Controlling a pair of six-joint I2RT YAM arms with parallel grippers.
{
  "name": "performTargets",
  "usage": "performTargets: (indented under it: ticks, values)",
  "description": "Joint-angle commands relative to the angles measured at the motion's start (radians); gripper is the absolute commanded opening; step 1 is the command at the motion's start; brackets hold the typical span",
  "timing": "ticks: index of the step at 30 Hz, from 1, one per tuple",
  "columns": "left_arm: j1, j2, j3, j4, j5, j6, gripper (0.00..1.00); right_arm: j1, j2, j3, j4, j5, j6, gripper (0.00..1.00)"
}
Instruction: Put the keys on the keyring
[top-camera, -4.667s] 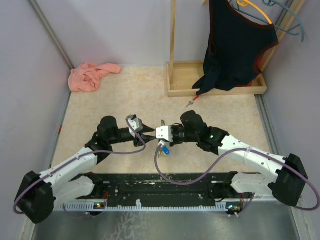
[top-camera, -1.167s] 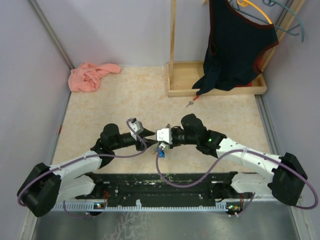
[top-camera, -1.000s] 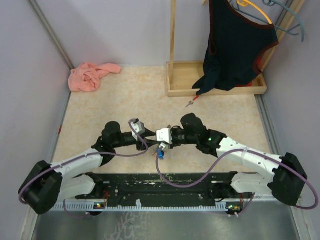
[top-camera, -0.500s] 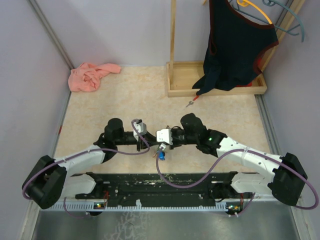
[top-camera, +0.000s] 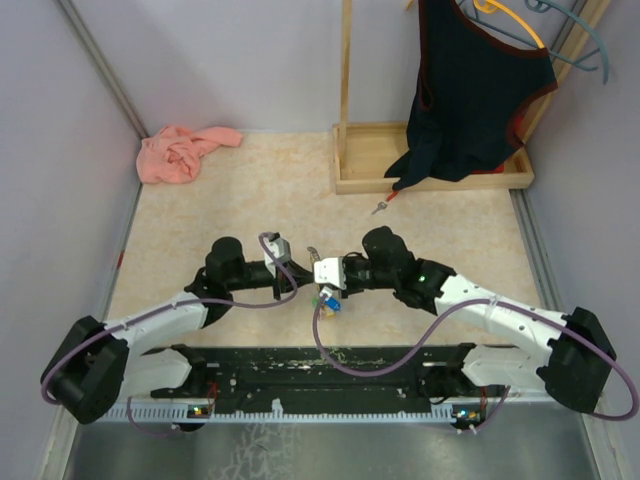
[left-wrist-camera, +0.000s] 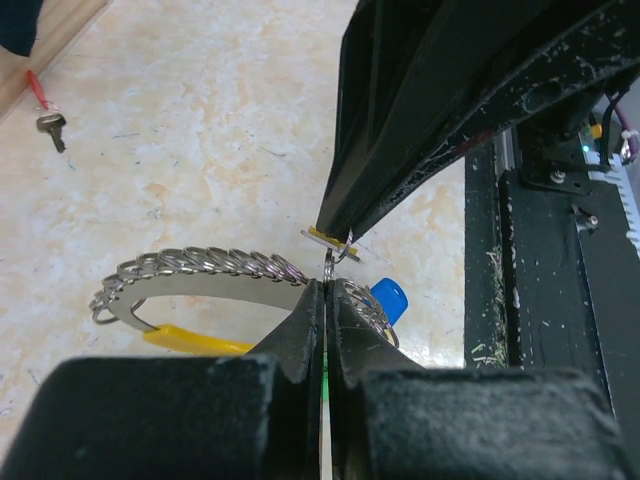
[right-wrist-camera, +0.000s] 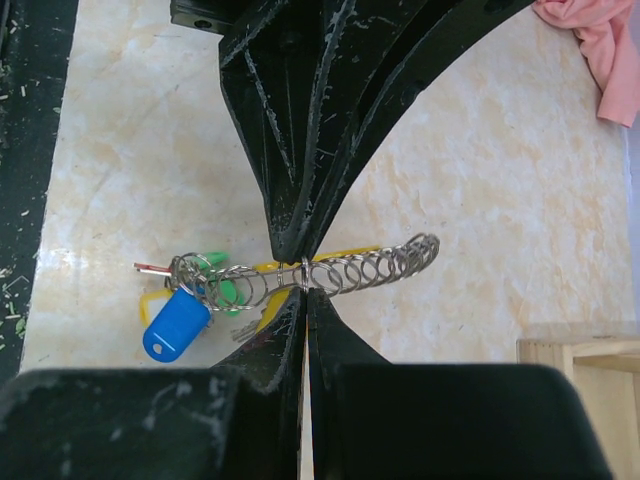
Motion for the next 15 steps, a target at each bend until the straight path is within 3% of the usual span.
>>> performTargets:
  ticks: [1, 15]
  values:
    - [0.004, -0.047, -0.006, 0.083, -0.083, -0.094, 0.0, 0.0, -0.035, 0.008, 0.062, 0.012, 0.013, 0.0]
    - [0.003, -0.102, -0.062, 0.212, -0.195, -0.202, 0.0, 0.01, 0.032, -0.087, 0.261, -0.025, 0.094, 0.0]
